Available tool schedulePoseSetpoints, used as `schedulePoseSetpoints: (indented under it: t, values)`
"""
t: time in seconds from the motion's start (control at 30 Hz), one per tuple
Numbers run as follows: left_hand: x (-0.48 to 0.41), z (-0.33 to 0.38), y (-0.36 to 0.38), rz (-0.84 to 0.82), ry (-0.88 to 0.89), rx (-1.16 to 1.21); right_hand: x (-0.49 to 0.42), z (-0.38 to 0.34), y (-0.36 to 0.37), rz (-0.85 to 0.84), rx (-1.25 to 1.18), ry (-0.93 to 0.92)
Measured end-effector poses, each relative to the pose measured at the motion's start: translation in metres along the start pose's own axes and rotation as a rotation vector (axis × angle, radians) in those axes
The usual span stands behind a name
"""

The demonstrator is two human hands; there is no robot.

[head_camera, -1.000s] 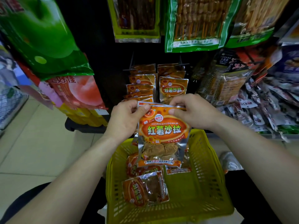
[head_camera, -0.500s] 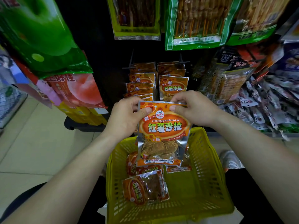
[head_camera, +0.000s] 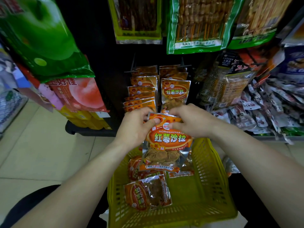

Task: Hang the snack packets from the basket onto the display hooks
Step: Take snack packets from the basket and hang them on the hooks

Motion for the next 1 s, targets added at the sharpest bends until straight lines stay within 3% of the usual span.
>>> schedulePoseSetpoints:
  t: [0.23, 0.4, 0.53, 0.77, 1.0]
  values:
    - [0.001, 0.002, 0.008, -0.016, 0.026, -0.007, 0.007, 0.002, 0.001, 0.076, 0.144, 0.070]
    - [0.002, 0.003, 0.000, 0.020, 0.025, 0.087, 0.016, 0.006, -0.020, 0.267, 0.338, 0.120]
    - [0.002, -0.011, -0.009, 0.030, -0.040, 0.023, 0.009, 0.024, -0.053, 0.409, 0.376, 0.195]
    - [-0.017, -0.045, 0.015, -0.112, -0.141, -0.136, -0.046, 0.073, -0.054, 0.394, 0.438, 0.285]
    - [-0.075, -0.084, 0.101, -0.280, -0.169, -0.193, -0.114, 0.131, -0.004, 0.304, 0.480, 0.271]
Point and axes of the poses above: each hand's wrist, its own x-axis away from the middle knuckle, its own y-axis out of the palm, z = x × y, the point moved 2 cm from there along -x, towards the middle knuckle
